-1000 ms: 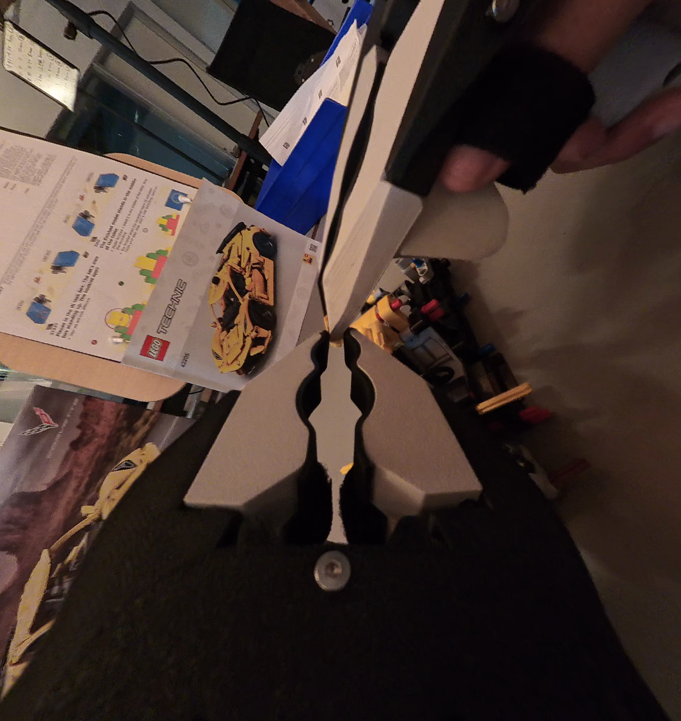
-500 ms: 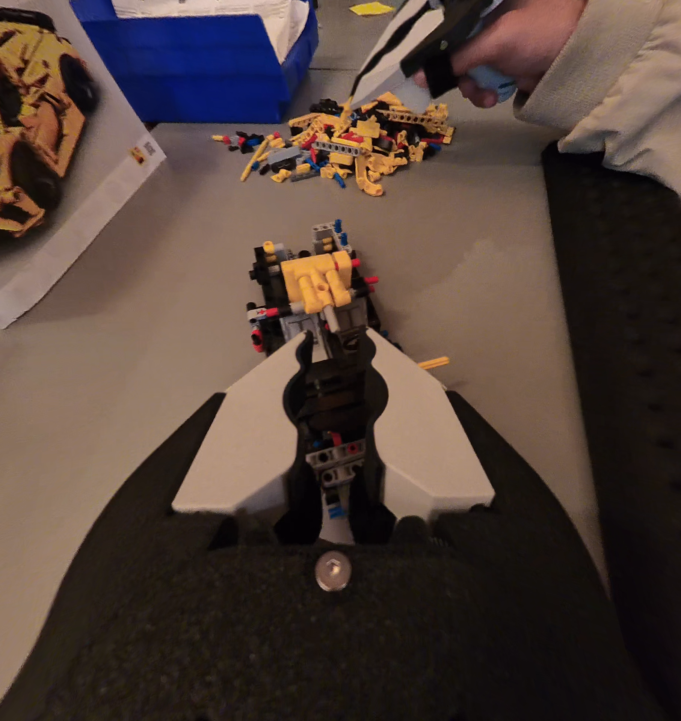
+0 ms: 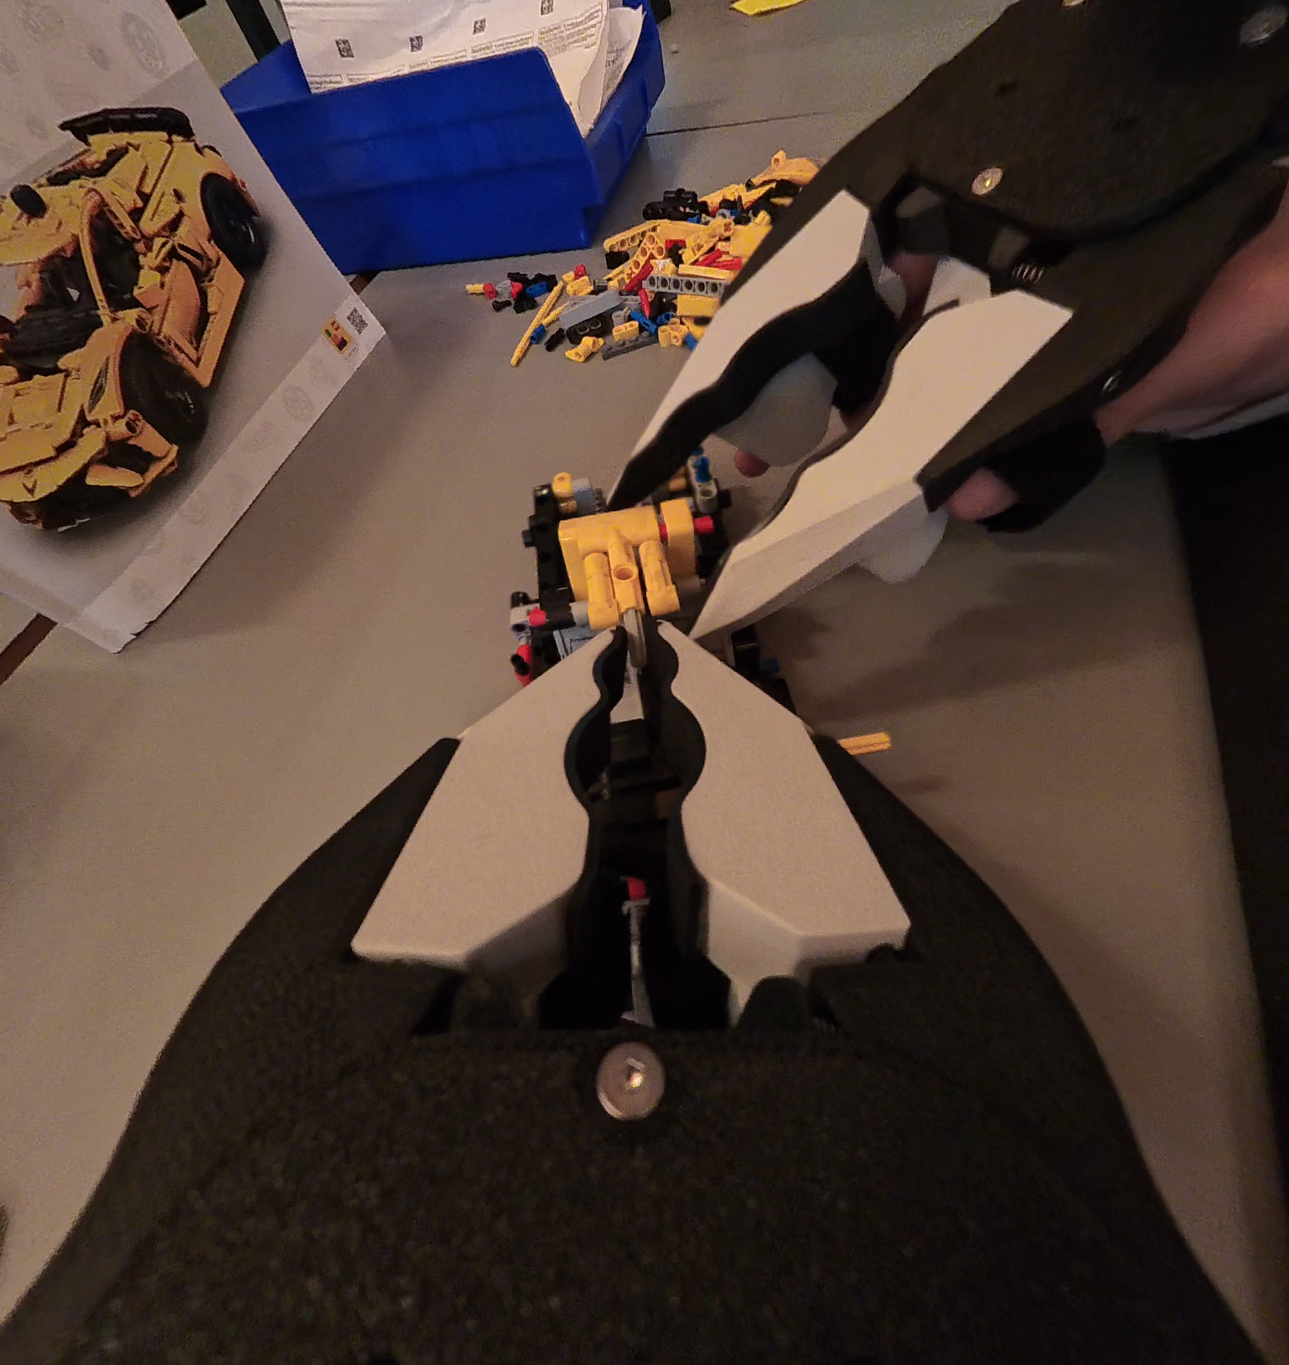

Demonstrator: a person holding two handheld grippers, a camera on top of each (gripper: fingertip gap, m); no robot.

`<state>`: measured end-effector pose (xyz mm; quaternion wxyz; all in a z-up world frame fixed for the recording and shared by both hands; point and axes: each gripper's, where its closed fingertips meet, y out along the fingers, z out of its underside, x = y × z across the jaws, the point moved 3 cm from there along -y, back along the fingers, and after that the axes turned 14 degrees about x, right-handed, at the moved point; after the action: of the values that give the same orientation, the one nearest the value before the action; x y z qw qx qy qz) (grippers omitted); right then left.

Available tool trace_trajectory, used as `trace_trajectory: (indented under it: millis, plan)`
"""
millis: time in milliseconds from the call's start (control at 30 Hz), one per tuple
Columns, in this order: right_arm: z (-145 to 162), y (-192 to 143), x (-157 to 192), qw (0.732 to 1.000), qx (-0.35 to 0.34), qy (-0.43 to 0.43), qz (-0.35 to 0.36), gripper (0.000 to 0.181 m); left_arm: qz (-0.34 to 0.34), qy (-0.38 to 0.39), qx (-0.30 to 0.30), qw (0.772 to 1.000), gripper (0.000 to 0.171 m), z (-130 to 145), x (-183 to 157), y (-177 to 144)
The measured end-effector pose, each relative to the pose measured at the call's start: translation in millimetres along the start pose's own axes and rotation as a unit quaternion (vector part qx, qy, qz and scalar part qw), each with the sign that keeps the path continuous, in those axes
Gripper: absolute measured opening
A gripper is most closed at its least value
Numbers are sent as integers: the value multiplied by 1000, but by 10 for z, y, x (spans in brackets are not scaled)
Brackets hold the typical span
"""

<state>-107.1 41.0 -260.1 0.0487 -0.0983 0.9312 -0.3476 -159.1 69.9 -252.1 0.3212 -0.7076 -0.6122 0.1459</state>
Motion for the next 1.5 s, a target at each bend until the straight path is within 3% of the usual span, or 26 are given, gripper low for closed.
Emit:
trace_trajectory:
  millis: [100, 433, 533, 667, 800, 933, 1000, 1067, 1133, 1200, 1267, 1333, 1500]
  plan:
    - [-53, 0, 3, 1000, -7, 15, -5, 43, -7, 5, 2, 1000, 4, 1, 2, 10]
    - [-37, 16, 8, 1000, 7, 17, -3, 39, 10, 19, -3, 1000, 4, -13, 15, -75]
    - [-5, -25, -184, 999, 11, 31, 37, 39, 0, -8, -27, 1000, 3, 7, 156, -202]
    - [24, -52, -261, 996, -5, 89, -18, 39, 10, -36, -54, 998, 3, -30, 233, -282]
    - [8, -39, -234, 998, -5, 57, 16, 39, 19, -9, -52, 998, 3, -75, 95, -235]
    - [-52, -83, -187, 998, -34, 56, -13, 45, -7, 36, -54, 998, 4, -111, 22, -211]
    - [-184, -225, -105, 993, -91, 55, -56, 42, -22, 63, -66, 996, 4, -142, -14, -221]
    - [-274, -352, 44, 978, -131, 66, -146, 31, -41, 95, -84, 991, 4, -184, -42, -248]
    - [-261, -343, 66, 959, -120, 122, -225, 30, -65, 136, -117, 982, 4, -246, -81, -306]
    - [-243, -322, 110, 920, -102, 188, -328, 39, -80, 162, -139, 974, 4, -288, -111, -349]
    - [-305, -434, 183, 866, -119, 223, -431, 27, -79, 170, -142, 972, 4, -294, -130, -353]
    - [-297, -427, 188, 857, -114, 231, -446, 22, -77, 173, -146, 971, 4, -299, -143, -359]
    - [-293, -416, 206, 864, -113, 227, -434, 14, -77, 183, -148, 969, 4, -303, -169, -355]
